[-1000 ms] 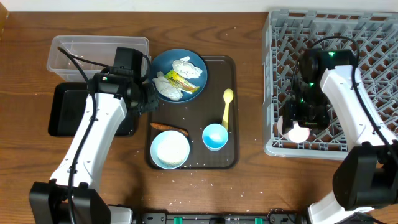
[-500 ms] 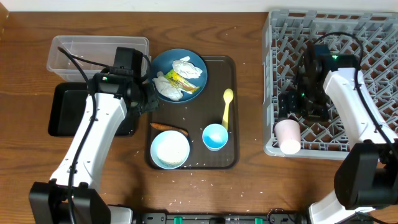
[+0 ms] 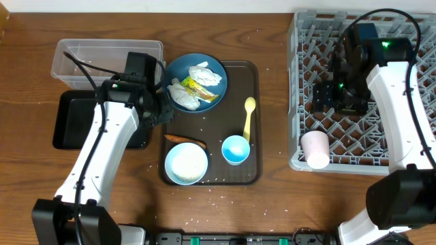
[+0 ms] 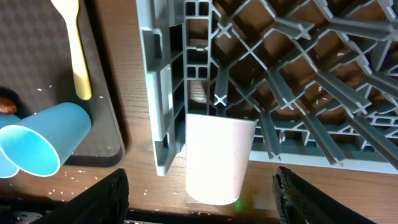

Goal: Sort waste into correct bins and load items into the dishwasher rack
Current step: 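Reach the left gripper to the light-blue cup and grasp it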

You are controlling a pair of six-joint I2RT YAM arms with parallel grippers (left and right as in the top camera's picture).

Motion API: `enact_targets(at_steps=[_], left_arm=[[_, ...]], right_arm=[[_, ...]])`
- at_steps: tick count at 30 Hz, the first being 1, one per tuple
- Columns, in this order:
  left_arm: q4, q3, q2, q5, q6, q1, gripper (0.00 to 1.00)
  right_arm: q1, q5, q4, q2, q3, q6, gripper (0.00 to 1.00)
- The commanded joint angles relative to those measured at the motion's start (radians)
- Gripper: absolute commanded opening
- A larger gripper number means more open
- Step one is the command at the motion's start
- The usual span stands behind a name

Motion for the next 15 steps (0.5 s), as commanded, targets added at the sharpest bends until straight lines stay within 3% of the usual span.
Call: enact_targets(at_steps=[1,5,8,15], left_arm=[[0.001,0.003,-0.001,-0.007,0.050,-0.020,0.31],[0.013,0.003,-0.001,-0.008,0.111,-0.105,0.31],[0.040,0.003,0.006,-0.008,0.149,-0.207,0.37],[0.062,0.003,0.105,-0.008,0.143,-0.395,0.40]], right_arm=[[0.035,-0.007,0.013,0.000,-0.003,-0.019,0.73],[0.065,-0.008,0.066,0.000,-0.003,-0.018,0.77],[0.073,-0.008,0.096,0.000,-0.003,-0.001,0.81],[0.060,-0.007,0.155,0.000,-0.003,0.003,0.84]])
